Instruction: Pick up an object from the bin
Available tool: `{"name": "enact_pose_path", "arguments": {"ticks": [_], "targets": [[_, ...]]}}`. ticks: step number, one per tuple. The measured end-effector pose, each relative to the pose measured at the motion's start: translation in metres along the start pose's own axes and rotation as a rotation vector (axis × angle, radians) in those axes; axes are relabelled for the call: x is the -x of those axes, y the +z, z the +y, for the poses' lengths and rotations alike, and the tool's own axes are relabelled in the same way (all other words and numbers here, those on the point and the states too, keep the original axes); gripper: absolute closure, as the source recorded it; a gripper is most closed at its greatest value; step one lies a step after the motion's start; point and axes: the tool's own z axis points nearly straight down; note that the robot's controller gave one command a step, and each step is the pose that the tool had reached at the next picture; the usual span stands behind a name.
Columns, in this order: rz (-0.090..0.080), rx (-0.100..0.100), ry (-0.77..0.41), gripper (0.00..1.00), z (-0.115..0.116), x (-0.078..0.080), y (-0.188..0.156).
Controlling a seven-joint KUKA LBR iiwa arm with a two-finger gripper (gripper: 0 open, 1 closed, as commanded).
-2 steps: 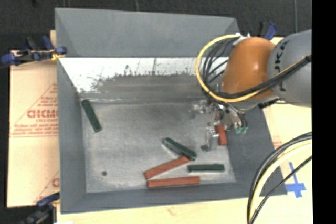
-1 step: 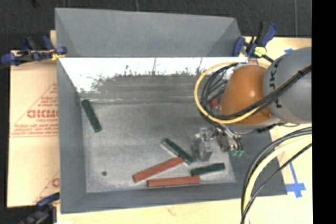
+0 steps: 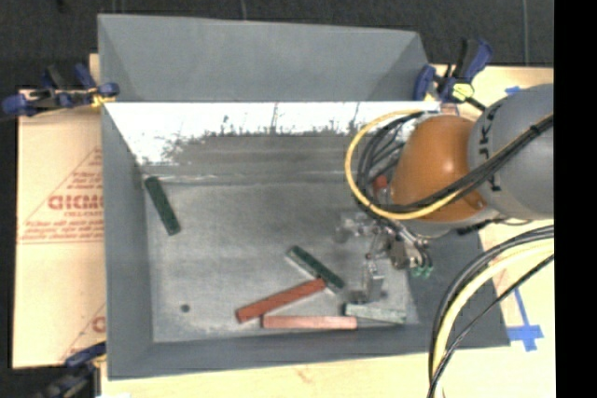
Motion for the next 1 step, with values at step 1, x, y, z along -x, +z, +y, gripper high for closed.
{"name": "enact_pose_path", "arguments": {"ticks": [1], "targets": [[0.0,0.0,-0.001,0.0,0.0,0.0,0.0]]}}
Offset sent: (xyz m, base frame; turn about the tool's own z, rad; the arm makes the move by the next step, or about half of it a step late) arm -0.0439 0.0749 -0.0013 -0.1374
